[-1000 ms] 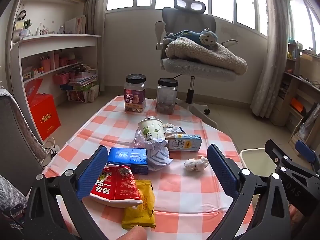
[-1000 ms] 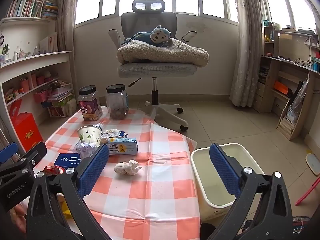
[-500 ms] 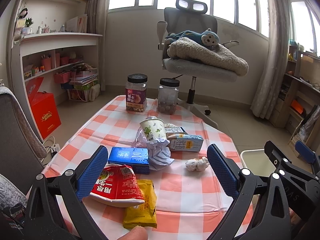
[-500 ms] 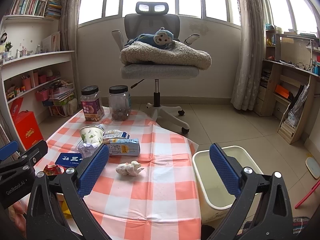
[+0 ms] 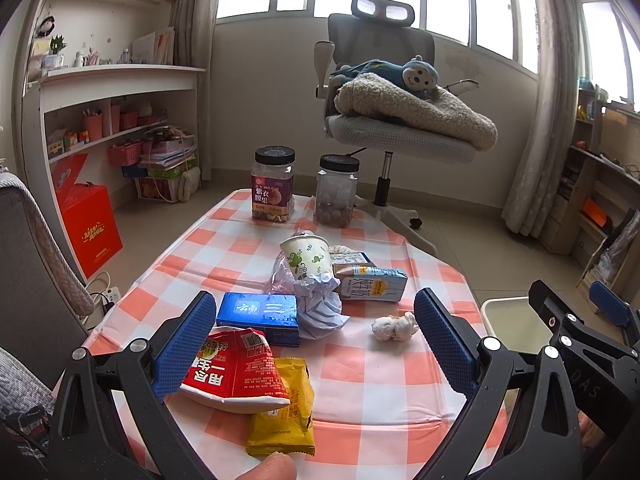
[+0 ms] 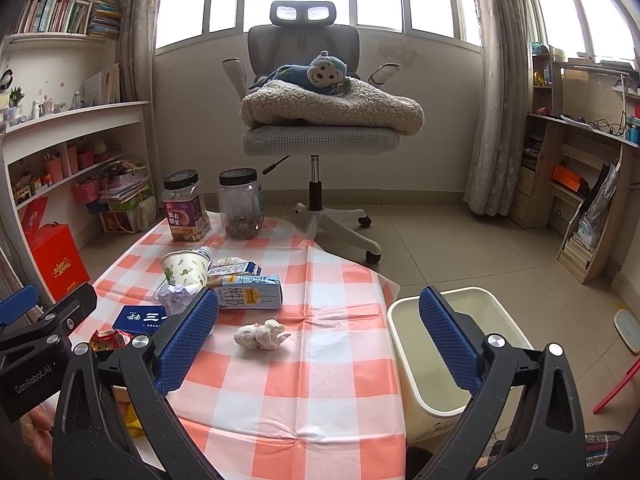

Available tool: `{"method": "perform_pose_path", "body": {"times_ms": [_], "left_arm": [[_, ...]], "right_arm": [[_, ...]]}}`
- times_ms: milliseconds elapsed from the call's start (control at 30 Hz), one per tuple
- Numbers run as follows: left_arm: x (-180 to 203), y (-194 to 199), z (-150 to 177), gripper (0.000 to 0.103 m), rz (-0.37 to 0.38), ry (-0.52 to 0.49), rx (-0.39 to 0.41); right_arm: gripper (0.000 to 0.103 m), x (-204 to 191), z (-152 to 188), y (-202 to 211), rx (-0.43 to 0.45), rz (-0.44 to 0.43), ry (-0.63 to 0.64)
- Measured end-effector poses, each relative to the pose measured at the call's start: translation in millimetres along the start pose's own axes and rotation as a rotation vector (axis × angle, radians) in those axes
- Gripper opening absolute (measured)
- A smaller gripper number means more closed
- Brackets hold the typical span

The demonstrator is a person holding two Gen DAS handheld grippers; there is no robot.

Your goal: Collect trash

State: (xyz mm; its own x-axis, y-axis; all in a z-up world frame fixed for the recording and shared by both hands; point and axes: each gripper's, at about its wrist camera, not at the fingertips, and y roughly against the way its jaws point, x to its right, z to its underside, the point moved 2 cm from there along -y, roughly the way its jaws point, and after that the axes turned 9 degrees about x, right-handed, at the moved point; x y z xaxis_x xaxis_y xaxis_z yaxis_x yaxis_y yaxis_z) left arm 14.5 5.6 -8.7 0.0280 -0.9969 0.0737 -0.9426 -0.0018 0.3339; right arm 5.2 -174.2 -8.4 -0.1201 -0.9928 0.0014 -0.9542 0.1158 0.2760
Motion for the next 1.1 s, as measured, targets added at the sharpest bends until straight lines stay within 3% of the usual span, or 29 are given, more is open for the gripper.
{"method": "perform_pose_path", "body": {"times_ms": [1100], "left_arm": [[-2.5,-1.3,2.5,0.096,0.000,0.000,-0.005]], "right_arm": [[0.096,-1.2,-0.4,0.6,-0.002,-0.004,-0.007]]}}
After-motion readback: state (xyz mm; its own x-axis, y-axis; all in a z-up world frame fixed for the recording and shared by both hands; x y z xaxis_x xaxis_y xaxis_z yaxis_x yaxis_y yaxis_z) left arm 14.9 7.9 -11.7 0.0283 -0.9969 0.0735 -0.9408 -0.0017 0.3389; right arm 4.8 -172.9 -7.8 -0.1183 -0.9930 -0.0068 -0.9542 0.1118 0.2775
